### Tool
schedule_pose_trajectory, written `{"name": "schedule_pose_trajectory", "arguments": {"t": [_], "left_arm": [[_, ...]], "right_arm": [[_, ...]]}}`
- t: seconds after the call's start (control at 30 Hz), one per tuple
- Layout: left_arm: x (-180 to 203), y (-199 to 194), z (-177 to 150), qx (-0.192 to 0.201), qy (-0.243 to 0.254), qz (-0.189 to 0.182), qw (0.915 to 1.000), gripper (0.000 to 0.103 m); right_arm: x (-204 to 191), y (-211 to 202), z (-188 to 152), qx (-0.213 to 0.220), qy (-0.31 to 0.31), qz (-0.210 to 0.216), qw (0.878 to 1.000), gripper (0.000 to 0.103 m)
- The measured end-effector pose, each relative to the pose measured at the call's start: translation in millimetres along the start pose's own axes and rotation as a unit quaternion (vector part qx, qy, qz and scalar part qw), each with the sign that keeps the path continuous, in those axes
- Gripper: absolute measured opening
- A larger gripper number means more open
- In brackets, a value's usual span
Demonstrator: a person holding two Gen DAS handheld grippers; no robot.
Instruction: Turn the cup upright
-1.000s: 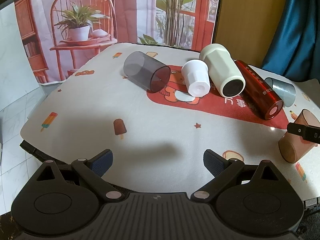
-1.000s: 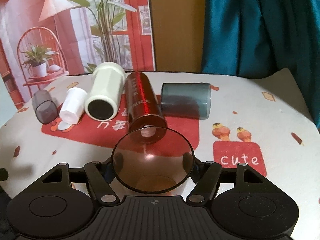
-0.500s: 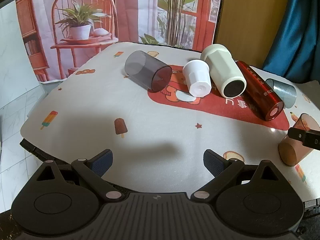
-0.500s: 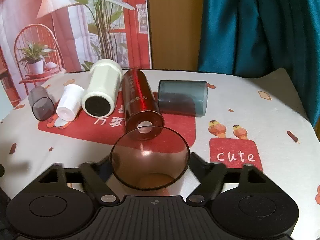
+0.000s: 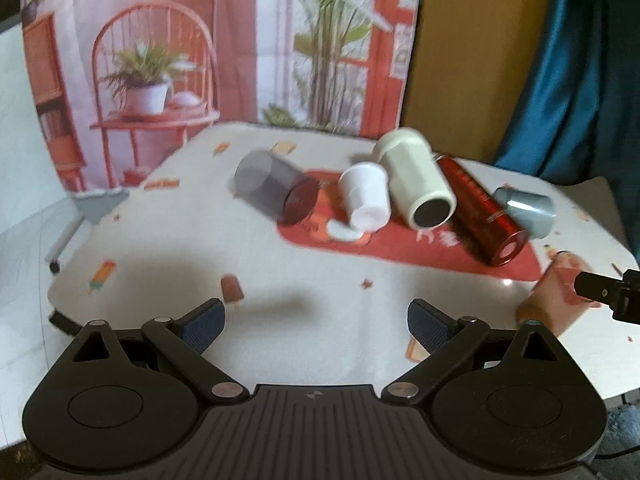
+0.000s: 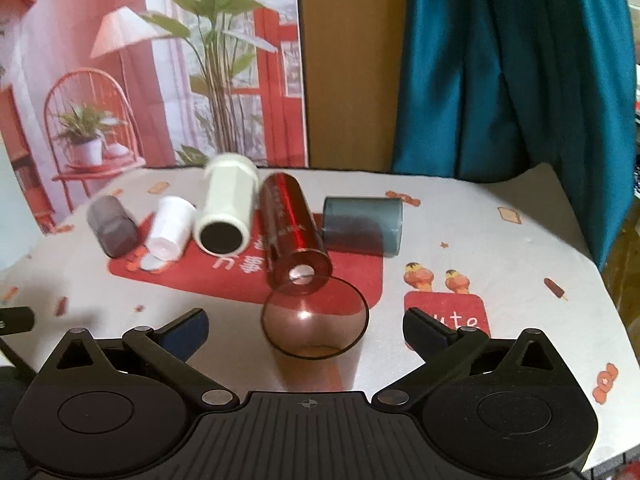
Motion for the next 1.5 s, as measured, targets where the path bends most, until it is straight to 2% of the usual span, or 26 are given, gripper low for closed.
{"name": "schedule_pose_trajectory", "arguments": {"t": [0.1,0.3,0.43,0.6,0.8,0.93,1.07,1.5], "left_arm": [[3.9,-18.4,8.6,0.012,0.014,-0.005,0.9998,0.103],[0.5,-58.4,20.3,0.032,0.016,-0.007,0.9993,0.103],[2.4,-89.0,22.2,0.049,0.025,-0.017,0.9984,0.103],[6.7,-110.6,18.5,0.059,0.035,-0.007,0.9976,0.103],[13.1,-116.5,11.5,0.062,0.032,0.002,0.9976,0.103],[14.6,-115.3,0.5,0.044,0.031,0.001,0.9986,0.103],[9.0,-113.3,-4.4,0.034,0.028,0.010,0.9990,0.103],[8.9,-113.5,-8.6,0.034,0.027,0.007,0.9990,0.103]], "right_arm": [[-4.3,-21.5,3.6,-0.004,-0.007,0.003,1.000,0.103],[-10.4,-66.7,2.3,-0.011,0.011,0.004,1.000,0.103],[-17.0,-97.5,1.2,-0.004,0.017,0.017,1.000,0.103],[-22.6,-123.5,2.2,0.011,0.011,0.021,1.000,0.103],[-18.1,-132.7,-5.4,0.015,0.008,0.004,1.000,0.103],[-13.8,-132.1,-14.0,0.014,0.017,-0.002,1.000,0.103],[-14.9,-129.7,-23.2,0.007,0.020,-0.005,1.000,0.103],[-22.5,-126.7,-28.5,-0.002,0.004,-0.003,1.000,0.103]]}}
Point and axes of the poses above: each gripper's, at about its wrist camera, not at the fingertips, and y roughly the way its jaws point, x to its right, z to its top, the point moved 4 cm from there along y, roughly the way its jaws point, and after that the axes turned 10 degrees about x, right-handed, at the moved point
